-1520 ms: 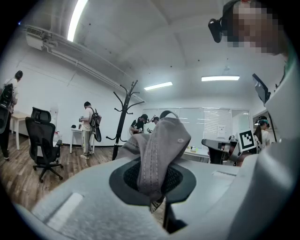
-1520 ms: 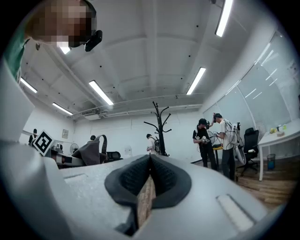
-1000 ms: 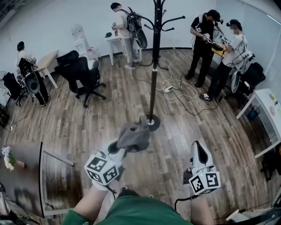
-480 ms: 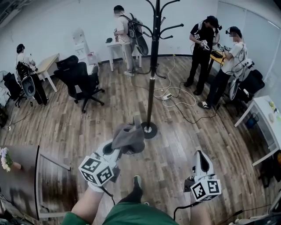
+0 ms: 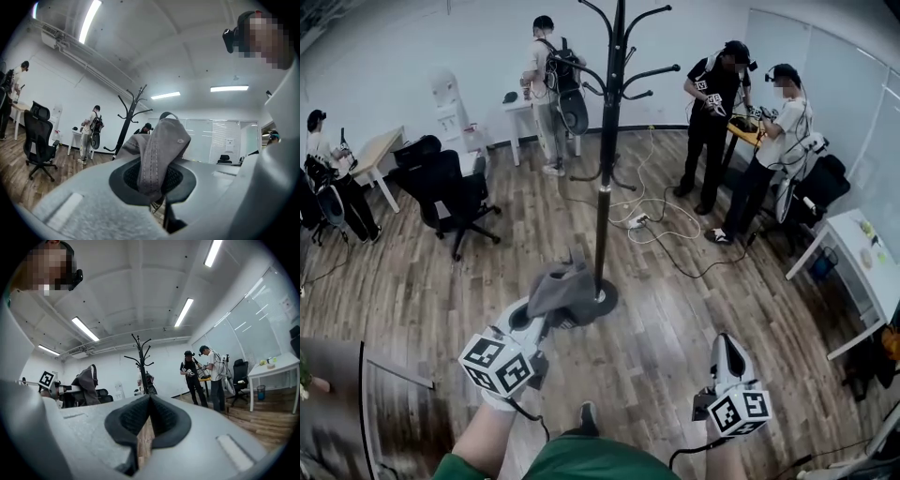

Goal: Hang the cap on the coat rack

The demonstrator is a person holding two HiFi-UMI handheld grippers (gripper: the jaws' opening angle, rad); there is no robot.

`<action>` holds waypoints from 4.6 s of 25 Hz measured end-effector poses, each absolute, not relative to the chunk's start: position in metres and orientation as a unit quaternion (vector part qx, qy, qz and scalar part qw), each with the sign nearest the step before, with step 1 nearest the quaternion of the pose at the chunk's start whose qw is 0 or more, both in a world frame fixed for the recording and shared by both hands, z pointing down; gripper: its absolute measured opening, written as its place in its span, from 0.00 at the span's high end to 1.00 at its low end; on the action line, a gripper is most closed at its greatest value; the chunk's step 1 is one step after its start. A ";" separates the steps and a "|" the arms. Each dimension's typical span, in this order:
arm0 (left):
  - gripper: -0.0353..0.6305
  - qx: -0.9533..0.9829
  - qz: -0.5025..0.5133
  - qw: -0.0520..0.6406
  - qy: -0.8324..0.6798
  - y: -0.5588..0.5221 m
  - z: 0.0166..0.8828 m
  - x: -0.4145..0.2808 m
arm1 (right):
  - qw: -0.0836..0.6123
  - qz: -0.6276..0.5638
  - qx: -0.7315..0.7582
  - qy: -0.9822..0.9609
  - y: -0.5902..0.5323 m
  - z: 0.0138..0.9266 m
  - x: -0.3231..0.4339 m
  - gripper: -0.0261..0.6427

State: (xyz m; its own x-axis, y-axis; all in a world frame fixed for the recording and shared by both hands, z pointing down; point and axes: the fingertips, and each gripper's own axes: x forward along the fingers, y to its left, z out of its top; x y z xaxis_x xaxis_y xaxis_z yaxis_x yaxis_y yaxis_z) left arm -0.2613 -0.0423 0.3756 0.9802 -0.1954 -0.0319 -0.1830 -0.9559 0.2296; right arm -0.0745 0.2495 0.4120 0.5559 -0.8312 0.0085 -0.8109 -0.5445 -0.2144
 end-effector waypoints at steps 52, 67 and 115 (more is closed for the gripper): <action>0.92 0.958 -0.074 0.077 -0.267 -0.194 0.315 -0.003 | 0.101 -0.089 -0.767 0.628 -0.005 0.421 0.273 0.96; 0.92 0.928 -0.094 0.047 -0.357 -0.247 0.280 0.042 | 0.093 -0.111 -0.735 0.662 -0.036 0.435 0.329 0.96; 0.92 0.907 -0.022 0.019 -0.420 -0.356 0.322 0.162 | 0.065 -0.144 -0.682 0.715 -0.177 0.452 0.392 0.96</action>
